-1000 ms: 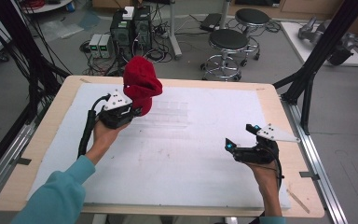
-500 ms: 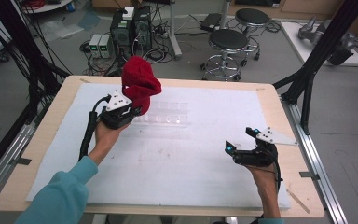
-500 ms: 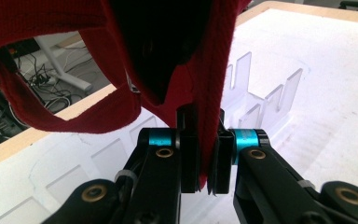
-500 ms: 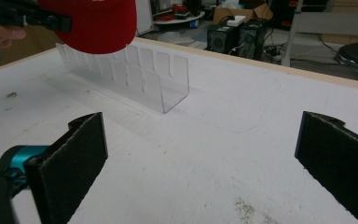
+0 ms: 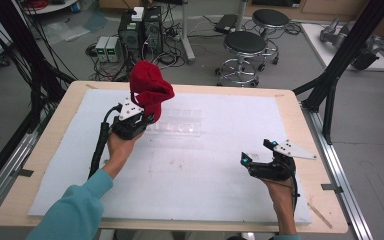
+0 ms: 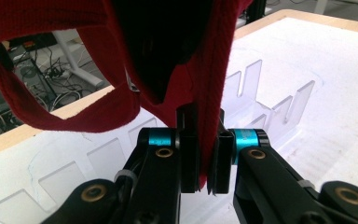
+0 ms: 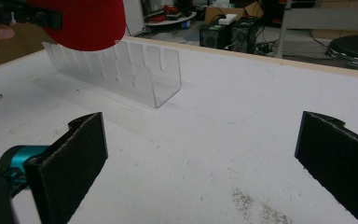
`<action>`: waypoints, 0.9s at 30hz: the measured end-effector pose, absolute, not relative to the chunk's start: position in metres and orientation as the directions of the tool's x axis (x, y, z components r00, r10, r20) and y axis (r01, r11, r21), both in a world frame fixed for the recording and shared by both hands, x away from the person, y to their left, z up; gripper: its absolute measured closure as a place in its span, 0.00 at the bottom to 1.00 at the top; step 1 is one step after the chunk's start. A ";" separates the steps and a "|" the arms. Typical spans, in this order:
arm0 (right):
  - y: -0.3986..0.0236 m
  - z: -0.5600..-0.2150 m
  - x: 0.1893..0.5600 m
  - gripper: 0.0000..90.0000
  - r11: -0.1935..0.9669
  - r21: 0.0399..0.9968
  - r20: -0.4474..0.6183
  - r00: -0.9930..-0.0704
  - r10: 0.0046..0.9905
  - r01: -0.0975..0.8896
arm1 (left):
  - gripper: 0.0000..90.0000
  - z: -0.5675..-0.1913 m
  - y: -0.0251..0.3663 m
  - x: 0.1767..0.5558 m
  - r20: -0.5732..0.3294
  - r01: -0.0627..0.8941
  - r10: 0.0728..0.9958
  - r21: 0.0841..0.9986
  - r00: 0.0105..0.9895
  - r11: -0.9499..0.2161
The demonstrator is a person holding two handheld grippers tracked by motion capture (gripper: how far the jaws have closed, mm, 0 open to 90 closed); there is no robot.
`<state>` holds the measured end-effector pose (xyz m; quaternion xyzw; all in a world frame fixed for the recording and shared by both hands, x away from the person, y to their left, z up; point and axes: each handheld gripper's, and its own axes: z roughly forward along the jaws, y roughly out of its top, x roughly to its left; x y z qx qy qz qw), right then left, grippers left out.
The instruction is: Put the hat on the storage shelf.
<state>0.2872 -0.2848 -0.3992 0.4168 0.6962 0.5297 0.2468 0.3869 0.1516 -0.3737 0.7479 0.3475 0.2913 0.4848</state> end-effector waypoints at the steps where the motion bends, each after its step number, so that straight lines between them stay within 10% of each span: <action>1: -0.284 -0.401 0.287 0.01 0.084 0.942 0.106 -0.528 0.843 0.324 | 0.95 -0.374 0.151 0.387 0.097 0.240 0.805 0.928 0.585 -0.286; 27: -0.282 -0.408 0.289 0.01 0.089 0.940 0.100 -0.514 0.852 0.330 | 0.95 -0.376 0.140 0.380 0.107 0.249 0.834 0.927 0.542 -0.281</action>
